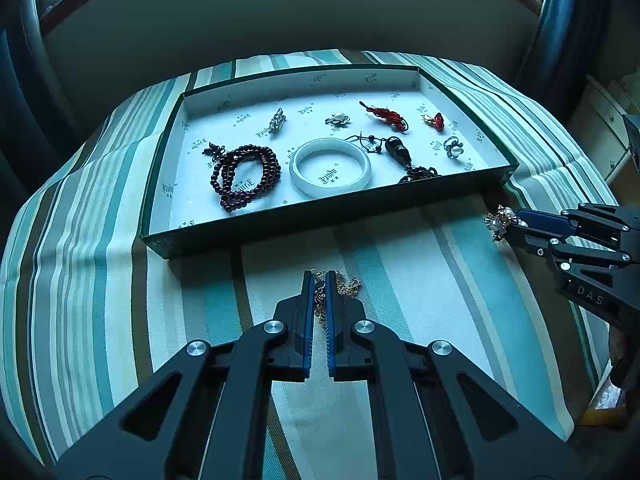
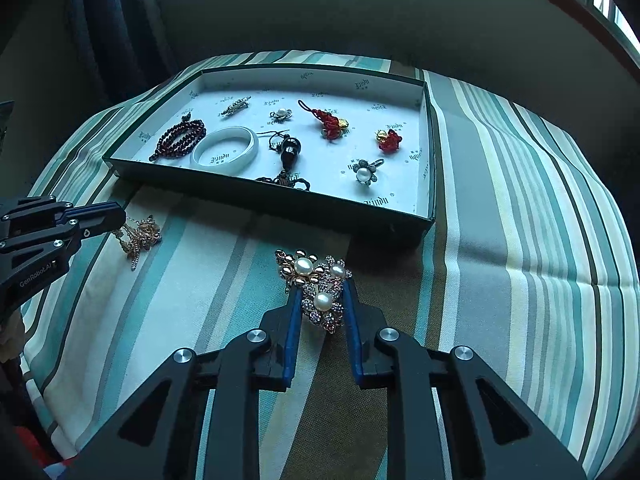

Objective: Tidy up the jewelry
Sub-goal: 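Carry the necklace with the left tool while the right tool carries the cluster brooch into the tray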

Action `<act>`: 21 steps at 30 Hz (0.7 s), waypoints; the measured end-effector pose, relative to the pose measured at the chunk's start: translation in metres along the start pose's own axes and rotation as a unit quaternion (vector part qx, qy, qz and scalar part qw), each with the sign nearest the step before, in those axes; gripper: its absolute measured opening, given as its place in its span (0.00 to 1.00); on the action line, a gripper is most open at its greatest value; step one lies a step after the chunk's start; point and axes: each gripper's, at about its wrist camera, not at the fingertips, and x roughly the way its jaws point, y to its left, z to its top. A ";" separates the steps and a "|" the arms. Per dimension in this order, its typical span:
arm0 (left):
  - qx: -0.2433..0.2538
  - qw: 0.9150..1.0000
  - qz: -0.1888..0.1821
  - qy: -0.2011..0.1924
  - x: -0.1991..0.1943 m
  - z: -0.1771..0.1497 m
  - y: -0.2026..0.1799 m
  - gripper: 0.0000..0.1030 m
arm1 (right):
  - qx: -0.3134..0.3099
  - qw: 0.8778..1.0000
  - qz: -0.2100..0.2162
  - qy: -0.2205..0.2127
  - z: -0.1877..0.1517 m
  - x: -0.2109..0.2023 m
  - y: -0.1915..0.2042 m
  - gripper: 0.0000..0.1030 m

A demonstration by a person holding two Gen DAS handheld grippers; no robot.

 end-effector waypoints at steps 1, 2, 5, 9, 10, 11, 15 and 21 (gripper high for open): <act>0.000 1.000 0.000 -0.002 -0.001 0.000 0.000 0.05 | 0.001 1.000 0.000 -0.002 0.000 -0.001 0.000 0.20; 0.000 1.000 0.001 -0.003 -0.003 0.001 0.001 0.05 | 0.001 1.000 0.000 -0.003 0.000 -0.002 0.000 0.20; 0.001 1.000 0.001 -0.009 -0.007 0.002 0.001 0.05 | 0.001 1.000 0.001 -0.007 0.002 -0.004 0.000 0.20; 0.000 1.000 0.002 -0.015 -0.012 0.004 0.002 0.05 | 0.001 1.000 0.001 -0.010 0.003 -0.006 0.002 0.20; -0.001 1.000 0.001 -0.015 -0.013 0.004 0.002 0.05 | 0.000 1.000 0.002 -0.010 0.003 -0.006 0.002 0.20; 0.000 1.000 0.001 -0.016 -0.014 0.004 0.003 0.05 | 0.000 1.000 0.002 -0.010 0.003 -0.007 0.002 0.20; -0.002 1.000 0.001 -0.022 -0.019 0.007 0.004 0.05 | -0.001 1.000 0.003 -0.014 0.003 -0.008 0.002 0.20; -0.001 0.999 0.004 -0.039 -0.032 0.015 0.007 0.05 | 0.001 1.000 0.005 -0.020 0.004 -0.012 0.002 0.20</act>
